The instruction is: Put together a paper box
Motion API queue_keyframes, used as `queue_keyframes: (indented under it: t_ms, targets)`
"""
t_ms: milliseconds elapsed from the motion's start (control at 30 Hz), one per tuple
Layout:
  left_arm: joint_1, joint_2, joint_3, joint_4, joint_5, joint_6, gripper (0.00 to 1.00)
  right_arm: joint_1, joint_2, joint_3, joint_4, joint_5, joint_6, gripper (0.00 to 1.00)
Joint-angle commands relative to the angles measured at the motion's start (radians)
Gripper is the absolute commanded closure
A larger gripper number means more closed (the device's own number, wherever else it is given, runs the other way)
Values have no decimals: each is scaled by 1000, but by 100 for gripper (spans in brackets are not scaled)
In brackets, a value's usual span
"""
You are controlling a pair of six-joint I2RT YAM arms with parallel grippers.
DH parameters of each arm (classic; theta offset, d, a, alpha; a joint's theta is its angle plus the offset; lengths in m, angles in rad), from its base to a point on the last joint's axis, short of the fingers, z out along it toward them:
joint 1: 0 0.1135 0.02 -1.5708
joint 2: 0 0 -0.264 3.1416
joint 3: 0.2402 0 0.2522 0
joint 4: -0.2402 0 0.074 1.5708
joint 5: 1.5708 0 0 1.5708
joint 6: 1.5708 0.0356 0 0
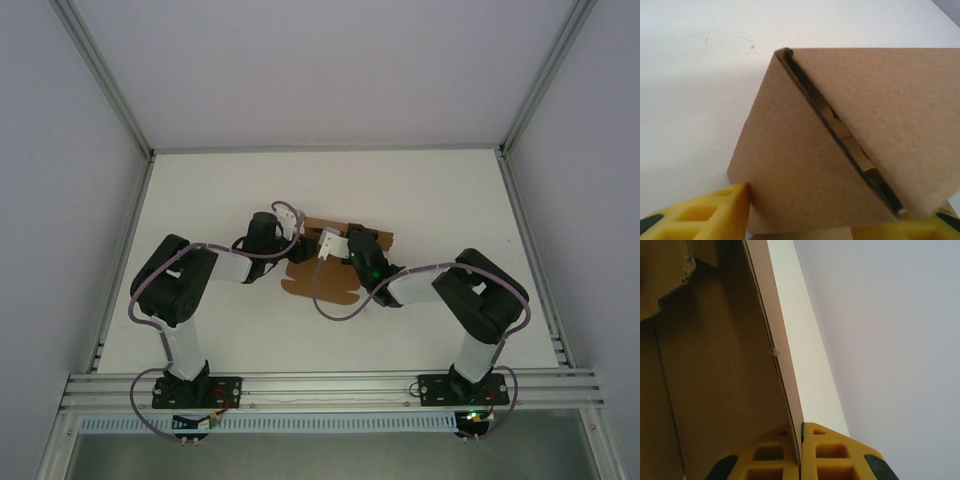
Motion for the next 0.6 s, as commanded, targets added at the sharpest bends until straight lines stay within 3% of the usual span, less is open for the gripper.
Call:
queue_keyframes:
  t_ms: [0,267,500,567]
  targets:
    - [-15,26,58,205,57,-41,54,31,89,-40,-339,-213,63,100]
    - [-19,-24,39,218,-6,-106,76,17,32,-16,-358,-234,136,100]
    - [-37,-107,0,206,-82,-188,77,4,-18,15,-360,-249,211,100]
    - [-36,-116,-7,193,-51,-190,72,2,-23,40,-400,-255,242,100]
